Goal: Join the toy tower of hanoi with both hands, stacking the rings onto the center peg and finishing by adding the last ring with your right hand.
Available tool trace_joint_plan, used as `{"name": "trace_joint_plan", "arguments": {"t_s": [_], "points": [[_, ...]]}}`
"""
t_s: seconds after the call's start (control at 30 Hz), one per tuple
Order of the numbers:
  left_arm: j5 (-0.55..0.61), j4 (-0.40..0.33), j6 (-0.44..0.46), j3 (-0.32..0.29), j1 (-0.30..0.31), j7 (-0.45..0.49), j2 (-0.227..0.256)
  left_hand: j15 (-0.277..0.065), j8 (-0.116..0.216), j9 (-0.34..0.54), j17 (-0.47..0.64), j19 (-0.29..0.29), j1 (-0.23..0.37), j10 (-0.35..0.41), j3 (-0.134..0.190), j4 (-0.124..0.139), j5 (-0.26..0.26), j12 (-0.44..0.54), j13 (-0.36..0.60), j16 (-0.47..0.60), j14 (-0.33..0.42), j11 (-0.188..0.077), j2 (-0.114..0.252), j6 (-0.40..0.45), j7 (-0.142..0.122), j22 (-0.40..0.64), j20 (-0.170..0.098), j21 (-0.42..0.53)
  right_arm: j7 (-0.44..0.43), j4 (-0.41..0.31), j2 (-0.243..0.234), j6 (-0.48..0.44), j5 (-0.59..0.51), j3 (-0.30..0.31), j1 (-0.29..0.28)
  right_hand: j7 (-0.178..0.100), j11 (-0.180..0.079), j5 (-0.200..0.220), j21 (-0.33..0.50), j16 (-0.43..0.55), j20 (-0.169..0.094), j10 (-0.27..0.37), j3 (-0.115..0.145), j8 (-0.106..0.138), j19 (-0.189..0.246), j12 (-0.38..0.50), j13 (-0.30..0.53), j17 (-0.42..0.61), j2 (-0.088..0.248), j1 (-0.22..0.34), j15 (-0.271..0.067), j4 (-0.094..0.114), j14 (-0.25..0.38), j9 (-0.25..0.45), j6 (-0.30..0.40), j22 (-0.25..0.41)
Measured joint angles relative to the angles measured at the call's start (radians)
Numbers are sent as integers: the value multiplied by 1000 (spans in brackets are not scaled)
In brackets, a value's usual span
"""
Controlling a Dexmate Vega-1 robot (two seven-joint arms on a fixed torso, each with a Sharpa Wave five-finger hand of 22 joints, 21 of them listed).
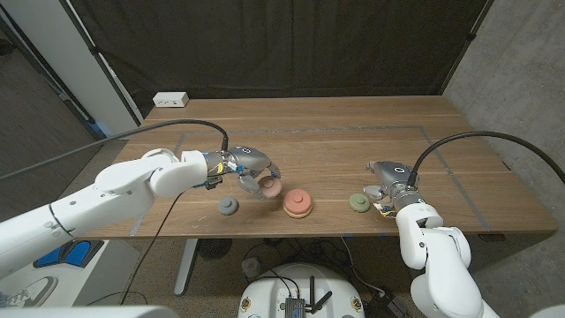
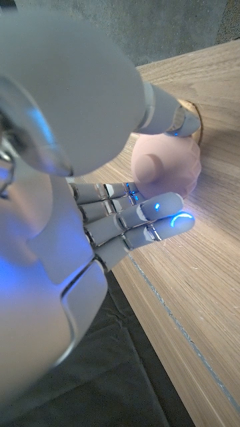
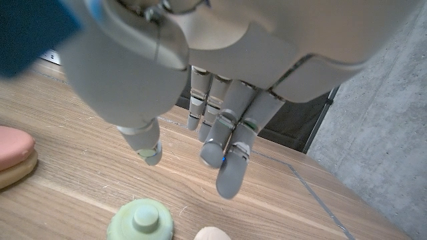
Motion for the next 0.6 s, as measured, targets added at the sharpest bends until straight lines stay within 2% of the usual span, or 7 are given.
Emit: {"name": "trace_joint_plan", "arguments": {"t_s": [0.6], "points": [[25, 57, -88, 71, -82, -33, -87, 4, -8, 0, 5, 0, 0, 0, 4, -4, 9, -9, 0, 0, 3, 0, 0, 0, 0, 0, 0, 8, 4, -5, 10, -1, -19, 6, -11, 0, 0, 0, 0, -7, 0, 0, 0, 0, 0, 0, 5, 0, 0, 0, 0, 0, 0, 0, 0, 0]]}}
